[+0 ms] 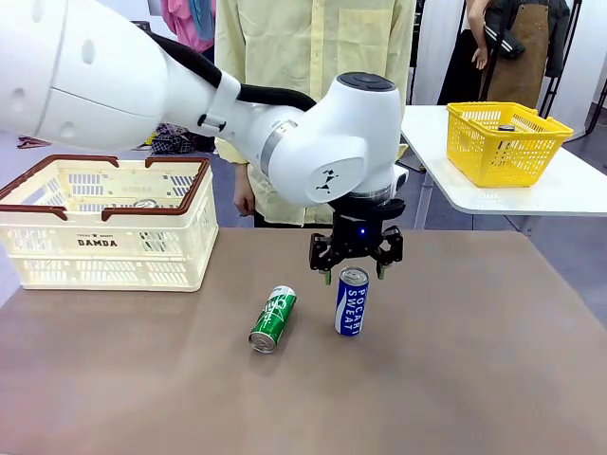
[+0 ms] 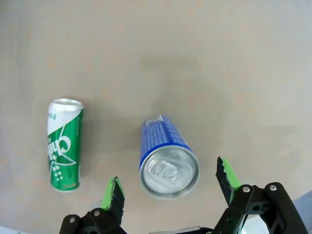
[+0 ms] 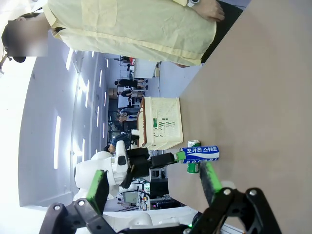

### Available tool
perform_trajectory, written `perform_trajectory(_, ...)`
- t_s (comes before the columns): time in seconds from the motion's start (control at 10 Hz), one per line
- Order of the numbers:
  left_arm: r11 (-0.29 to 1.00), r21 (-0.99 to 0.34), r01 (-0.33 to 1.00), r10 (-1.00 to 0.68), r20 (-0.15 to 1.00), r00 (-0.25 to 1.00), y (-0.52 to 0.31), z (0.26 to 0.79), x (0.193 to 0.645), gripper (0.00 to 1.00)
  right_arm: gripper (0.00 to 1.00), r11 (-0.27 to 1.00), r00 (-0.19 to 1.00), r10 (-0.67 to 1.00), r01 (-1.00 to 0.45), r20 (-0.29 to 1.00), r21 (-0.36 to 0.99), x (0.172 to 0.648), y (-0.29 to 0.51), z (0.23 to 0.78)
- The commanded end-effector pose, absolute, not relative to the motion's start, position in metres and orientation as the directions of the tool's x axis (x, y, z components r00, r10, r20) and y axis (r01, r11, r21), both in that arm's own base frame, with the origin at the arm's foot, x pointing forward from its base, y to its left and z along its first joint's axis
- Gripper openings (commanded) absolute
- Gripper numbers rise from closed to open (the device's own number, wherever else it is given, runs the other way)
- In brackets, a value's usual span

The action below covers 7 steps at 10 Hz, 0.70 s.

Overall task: Place the drinks into the Shopping basket.
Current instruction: Pick up one drink and place it into the Shopping basket.

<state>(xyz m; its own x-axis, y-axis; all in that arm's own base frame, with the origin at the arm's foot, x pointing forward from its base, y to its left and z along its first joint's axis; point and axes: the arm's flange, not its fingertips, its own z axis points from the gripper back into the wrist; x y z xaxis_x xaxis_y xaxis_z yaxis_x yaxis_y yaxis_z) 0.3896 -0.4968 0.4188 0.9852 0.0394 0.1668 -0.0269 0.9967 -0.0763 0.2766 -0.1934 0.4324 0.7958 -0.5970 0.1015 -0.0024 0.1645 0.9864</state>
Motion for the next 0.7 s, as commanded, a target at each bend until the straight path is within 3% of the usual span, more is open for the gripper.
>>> perform_trajectory(0.0,0.998,-0.053,0.032,-0.025,0.123,0.992,-0.506,0.409,0.409,1.00,1.00,0.158,0.789,-0.602,-0.030,0.121,0.987,0.280,-0.194,0.435)
perform_trajectory(0.2,1.000,-0.007,0.017,-0.016,0.078,0.997,-0.503,0.395,0.418,1.00,1.00,0.158,0.789,-0.602,-0.030,0.121,0.987,0.280,-0.194,0.435)
perform_trajectory(0.6,0.991,-0.108,0.075,-0.081,-0.050,0.995,-0.494,0.381,0.420,1.00,1.00,0.158,0.789,-0.602,-0.030,0.121,0.987,0.280,-0.194,0.435)
